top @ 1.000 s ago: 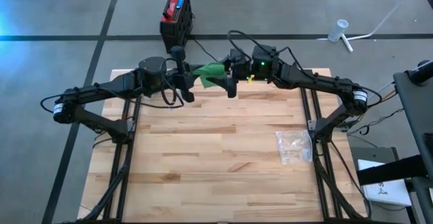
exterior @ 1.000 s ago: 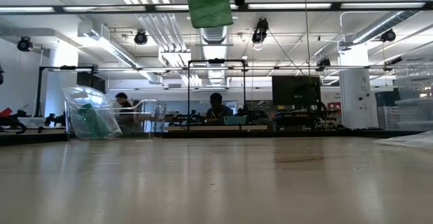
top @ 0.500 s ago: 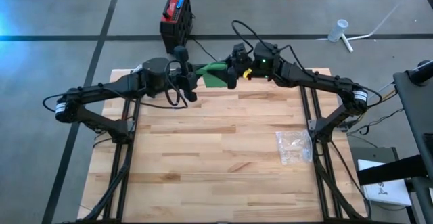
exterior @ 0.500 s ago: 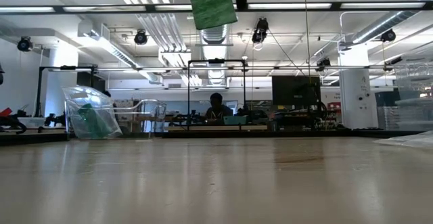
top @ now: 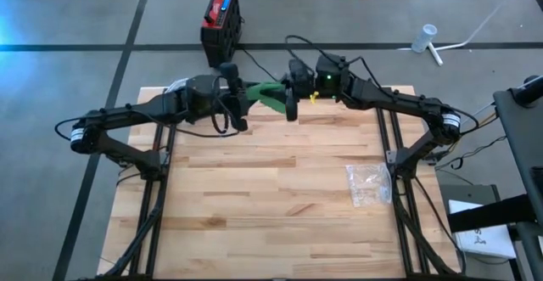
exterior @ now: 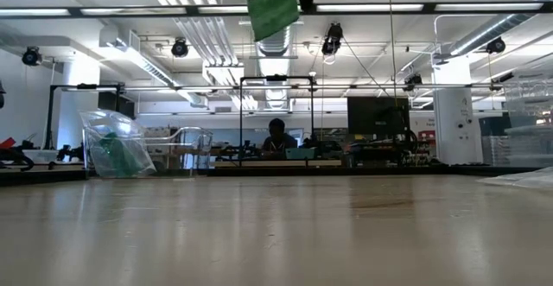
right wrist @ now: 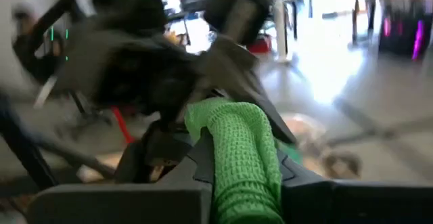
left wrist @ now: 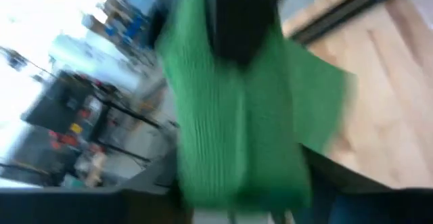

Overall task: Roll bandage
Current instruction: Roll the green bandage

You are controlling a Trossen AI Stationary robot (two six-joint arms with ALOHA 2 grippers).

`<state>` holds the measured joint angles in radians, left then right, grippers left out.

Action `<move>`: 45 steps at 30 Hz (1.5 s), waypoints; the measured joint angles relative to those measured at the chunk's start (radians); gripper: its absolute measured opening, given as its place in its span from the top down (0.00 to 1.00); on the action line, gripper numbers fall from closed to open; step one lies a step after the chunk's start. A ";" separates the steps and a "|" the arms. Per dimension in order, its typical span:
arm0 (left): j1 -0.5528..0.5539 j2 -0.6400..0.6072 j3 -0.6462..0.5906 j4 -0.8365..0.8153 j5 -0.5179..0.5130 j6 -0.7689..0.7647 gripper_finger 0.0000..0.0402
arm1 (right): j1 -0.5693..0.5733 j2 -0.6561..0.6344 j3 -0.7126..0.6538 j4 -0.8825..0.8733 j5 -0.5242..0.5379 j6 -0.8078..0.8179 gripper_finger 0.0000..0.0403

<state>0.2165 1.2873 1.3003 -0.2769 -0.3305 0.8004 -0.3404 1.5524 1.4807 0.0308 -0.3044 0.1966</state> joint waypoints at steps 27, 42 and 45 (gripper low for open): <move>0.094 -0.059 0.008 -0.033 0.327 -0.214 0.75 | 0.033 0.002 0.001 -0.022 0.017 -0.730 0.90; 0.095 -0.084 0.006 -0.051 0.327 -0.261 0.92 | 0.034 -0.033 0.003 -0.200 0.062 -0.860 0.54; 0.096 -0.089 0.006 -0.052 0.356 -0.304 0.92 | 0.034 -0.033 0.002 -0.226 0.065 -0.875 0.48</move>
<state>0.3123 1.1982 1.3064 -0.3289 0.0257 0.4963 -0.3061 1.5192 1.4827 -0.1955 -0.2394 -0.6783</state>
